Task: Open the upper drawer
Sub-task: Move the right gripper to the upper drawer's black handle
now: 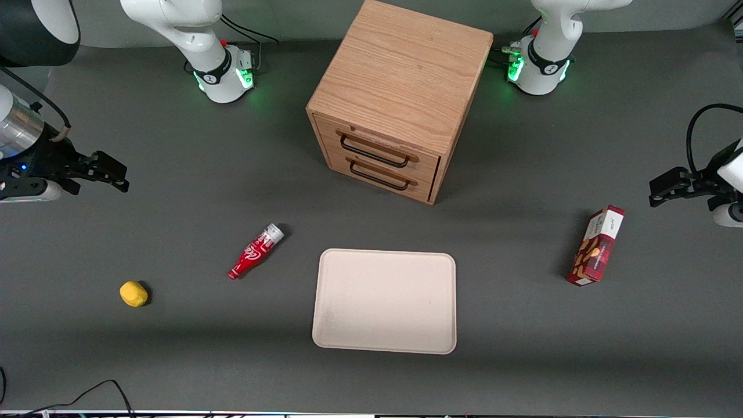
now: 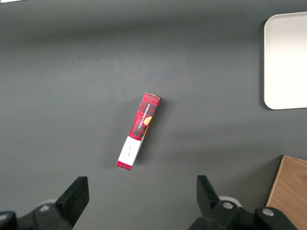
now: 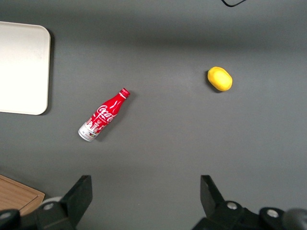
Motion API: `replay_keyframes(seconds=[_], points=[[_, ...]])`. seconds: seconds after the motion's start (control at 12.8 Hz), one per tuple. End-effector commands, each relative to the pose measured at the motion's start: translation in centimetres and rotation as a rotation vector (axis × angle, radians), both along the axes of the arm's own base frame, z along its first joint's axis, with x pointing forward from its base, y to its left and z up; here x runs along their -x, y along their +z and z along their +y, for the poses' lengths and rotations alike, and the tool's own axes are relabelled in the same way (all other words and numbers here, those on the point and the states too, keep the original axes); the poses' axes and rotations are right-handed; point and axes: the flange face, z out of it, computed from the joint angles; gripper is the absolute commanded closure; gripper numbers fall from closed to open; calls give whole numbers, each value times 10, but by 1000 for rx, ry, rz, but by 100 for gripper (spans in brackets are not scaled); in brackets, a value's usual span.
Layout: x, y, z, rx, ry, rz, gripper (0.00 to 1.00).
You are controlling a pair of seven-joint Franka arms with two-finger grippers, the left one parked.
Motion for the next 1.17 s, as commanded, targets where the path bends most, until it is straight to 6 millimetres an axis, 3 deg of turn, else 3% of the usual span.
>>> replay_keyframes(seconds=[0.0, 0.23, 0.31, 0.55, 0.78, 1.09], points=[[1, 0, 0, -4, -27, 1, 0], [-2, 4, 10, -9, -1, -9, 0], [-1, 11, 34, -18, 47, -19, 0], [-10, 10, 130, -65, 233, 57, 0], [-8, -12, 230, -139, 523, 99, 0], [15, -59, 353, -225, 739, 98, 0]])
